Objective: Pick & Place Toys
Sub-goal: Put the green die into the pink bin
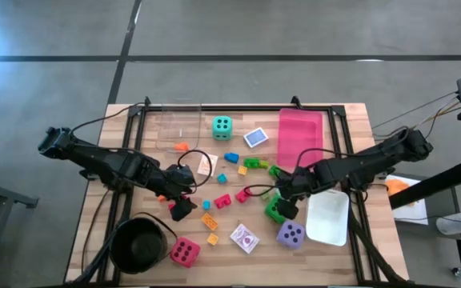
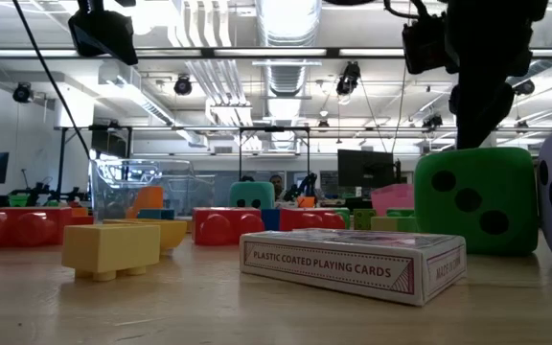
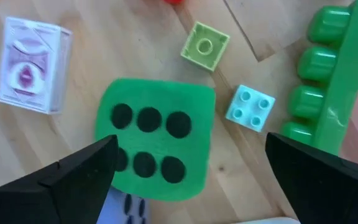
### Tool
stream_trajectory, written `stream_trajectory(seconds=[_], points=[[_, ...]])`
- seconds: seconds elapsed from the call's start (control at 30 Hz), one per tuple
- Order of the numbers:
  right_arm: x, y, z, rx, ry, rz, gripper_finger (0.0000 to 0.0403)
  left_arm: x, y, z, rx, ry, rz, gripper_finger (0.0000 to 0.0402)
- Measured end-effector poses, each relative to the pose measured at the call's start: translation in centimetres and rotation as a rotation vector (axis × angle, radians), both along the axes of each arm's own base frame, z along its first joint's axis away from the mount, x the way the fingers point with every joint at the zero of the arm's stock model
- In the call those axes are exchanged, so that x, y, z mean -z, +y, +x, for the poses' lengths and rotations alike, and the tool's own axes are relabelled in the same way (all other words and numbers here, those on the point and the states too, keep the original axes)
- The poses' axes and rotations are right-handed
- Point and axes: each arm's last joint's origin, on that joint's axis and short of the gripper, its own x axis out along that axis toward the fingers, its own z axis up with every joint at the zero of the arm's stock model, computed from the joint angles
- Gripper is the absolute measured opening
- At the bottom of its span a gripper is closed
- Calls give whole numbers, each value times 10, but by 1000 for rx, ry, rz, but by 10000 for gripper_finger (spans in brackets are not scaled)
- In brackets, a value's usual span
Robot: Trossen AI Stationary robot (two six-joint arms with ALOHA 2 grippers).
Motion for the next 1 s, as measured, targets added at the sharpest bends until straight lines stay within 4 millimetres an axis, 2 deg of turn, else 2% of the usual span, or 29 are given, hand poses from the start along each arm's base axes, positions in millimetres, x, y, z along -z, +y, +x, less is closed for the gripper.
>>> stream_trajectory(seconds=[0.13, 0.33, 0.5, 1.0], points=[[8, 0, -2, -35, 9, -16, 400, 0, 0, 0, 2, 0, 2, 318], [19, 1, 1, -73, -90, 18, 400, 0, 0, 0, 4, 0, 2, 318], [34, 0, -2, -60, -107, 52, 400, 0, 0, 0, 4, 0, 2, 318], [54, 2, -4, -13, -176, 195, 400, 2, 0, 0, 3, 6, 4, 318]])
